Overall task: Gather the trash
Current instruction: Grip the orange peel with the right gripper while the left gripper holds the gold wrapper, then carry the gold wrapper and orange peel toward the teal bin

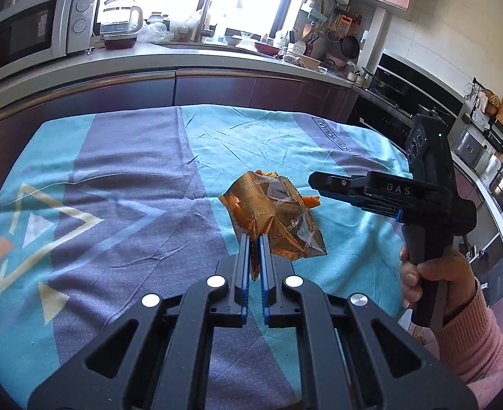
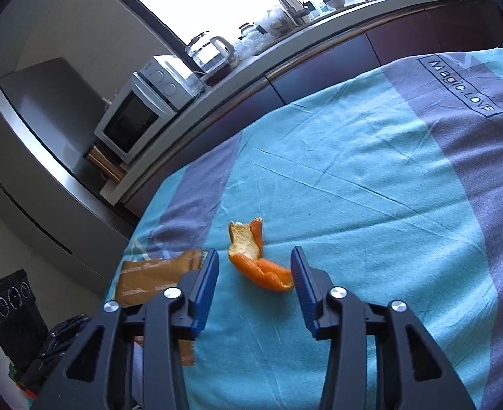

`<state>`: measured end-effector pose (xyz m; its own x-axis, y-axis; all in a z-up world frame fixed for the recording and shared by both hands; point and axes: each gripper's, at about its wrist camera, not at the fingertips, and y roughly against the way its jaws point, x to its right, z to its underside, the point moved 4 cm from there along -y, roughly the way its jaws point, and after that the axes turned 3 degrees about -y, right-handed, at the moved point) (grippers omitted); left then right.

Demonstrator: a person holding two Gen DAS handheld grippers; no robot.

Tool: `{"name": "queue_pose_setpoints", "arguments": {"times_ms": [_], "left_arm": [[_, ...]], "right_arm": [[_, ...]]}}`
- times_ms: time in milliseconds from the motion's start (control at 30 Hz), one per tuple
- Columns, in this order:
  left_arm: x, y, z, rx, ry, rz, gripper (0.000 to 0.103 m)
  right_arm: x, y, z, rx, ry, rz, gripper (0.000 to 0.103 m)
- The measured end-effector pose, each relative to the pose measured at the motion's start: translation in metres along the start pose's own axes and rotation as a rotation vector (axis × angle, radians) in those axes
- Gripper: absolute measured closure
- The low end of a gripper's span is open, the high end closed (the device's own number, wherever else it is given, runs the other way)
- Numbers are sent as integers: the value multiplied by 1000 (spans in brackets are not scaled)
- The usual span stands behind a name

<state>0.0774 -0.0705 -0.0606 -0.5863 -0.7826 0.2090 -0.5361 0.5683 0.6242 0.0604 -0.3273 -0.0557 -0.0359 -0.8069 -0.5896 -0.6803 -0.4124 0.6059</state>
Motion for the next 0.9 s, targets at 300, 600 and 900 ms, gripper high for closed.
{"name": "queue_pose_setpoints", "arguments": {"times_ms": [300,600,900], "left_arm": [[-15,8,6,3,32,-14,97],[-31,17,10,13,66,-35,97],[-37,32,11,39,66,-63,97]], "right_arm": [[-4,-20,7,-51,81,93,55],[-21,-33,15,-94,185,120,81],[-34,-27,14,-70,194,71,86]]}}
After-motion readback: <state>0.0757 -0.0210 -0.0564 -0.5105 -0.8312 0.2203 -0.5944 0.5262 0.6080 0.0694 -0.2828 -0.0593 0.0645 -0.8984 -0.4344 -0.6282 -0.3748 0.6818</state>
